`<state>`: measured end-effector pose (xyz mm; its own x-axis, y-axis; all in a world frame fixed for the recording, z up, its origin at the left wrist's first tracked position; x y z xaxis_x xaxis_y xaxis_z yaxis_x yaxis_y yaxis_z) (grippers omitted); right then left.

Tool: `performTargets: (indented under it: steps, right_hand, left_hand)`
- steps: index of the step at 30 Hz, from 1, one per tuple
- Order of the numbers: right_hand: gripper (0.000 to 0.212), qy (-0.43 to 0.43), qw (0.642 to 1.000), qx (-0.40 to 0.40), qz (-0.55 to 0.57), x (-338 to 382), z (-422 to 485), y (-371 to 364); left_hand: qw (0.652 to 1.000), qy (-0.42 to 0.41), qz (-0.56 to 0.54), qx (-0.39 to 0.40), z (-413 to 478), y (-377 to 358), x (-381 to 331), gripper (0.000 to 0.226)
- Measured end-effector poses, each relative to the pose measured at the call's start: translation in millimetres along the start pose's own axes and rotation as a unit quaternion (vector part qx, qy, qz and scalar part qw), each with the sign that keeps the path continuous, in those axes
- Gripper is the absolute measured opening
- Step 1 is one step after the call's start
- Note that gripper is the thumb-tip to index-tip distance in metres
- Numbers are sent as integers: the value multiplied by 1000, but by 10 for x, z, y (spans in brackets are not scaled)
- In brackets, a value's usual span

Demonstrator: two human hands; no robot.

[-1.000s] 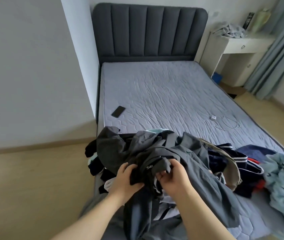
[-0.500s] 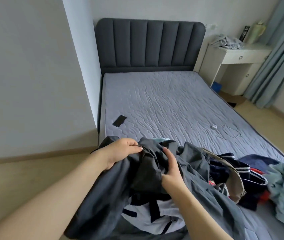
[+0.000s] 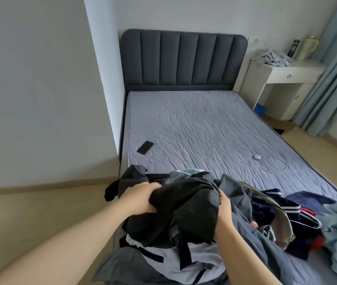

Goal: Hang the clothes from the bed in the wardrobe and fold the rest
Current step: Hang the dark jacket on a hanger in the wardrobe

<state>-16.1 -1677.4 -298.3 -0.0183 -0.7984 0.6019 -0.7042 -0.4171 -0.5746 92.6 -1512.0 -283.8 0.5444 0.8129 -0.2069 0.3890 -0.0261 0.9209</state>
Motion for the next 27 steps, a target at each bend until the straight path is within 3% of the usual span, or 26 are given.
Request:
performTargets:
  steps: [1, 2, 4, 6, 8, 10, 12, 15, 17, 21, 25, 27]
  right_hand:
    - [38, 20, 999, -11, -34, 45, 7, 42]
    - [37, 38, 996, -22, -75, 90, 7, 75]
    - [35, 48, 987, -34, -150, 156, 16, 108]
    - [29, -3, 986, -17, -167, 80, -11, 67]
    - [27, -56, 969, 42, -236, -97, -98, -32]
    - [31, -84, 927, 113, -346, -267, -219, -124]
    - [39, -123, 905, 173, -368, -357, -379, -181]
    - [52, -149, 933, 207, -253, -250, -502, -271]
    - [46, -112, 969, 163, -146, -26, -438, -253]
    - [51, -45, 998, 18, 50, 272, -145, 47]
    - [40, -30, 993, -74, 92, 261, 6, 241]
    - [41, -60, 993, -81, 66, 172, 21, 269]
  left_hand:
    - [999, 33, 3, -35, 8, 4, 83, 17]
    - [994, 65, -16, -81, 2, 65, 164, 5]
    - [974, 115, -92, -173, 39, 305, 264, 18]
    - [946, 135, -149, -253, 44, 698, 240, 27]
    - [934, 115, -141, -306, 88, 1094, 67, 34]
    - [935, 65, -134, -322, 149, 1345, -193, 38]
    - [941, -10, -166, -294, 248, 1363, -490, 37]
    - [940, -102, -283, -161, 405, 1033, -806, 28]
    - [928, -99, -343, -111, 474, 826, -750, 42]
    - [921, -20, -360, -150, 411, 443, -297, 39]
    - [908, -43, -416, 30, 295, -354, -443, 60]
    - [924, -77, -370, 49, 291, -542, -578, 42]
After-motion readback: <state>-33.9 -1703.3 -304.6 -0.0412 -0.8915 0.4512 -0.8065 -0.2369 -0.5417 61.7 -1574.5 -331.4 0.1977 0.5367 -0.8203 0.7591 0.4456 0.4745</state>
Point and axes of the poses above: each hand's wrist, its own z-axis towards the middle knuckle, its own y-axis out of the back of the hand, x = y × z, the point moved 9 cm from there along z, towards the middle knuckle, and after that the axes turned 12 degrees about z, right-handed, at the moved point
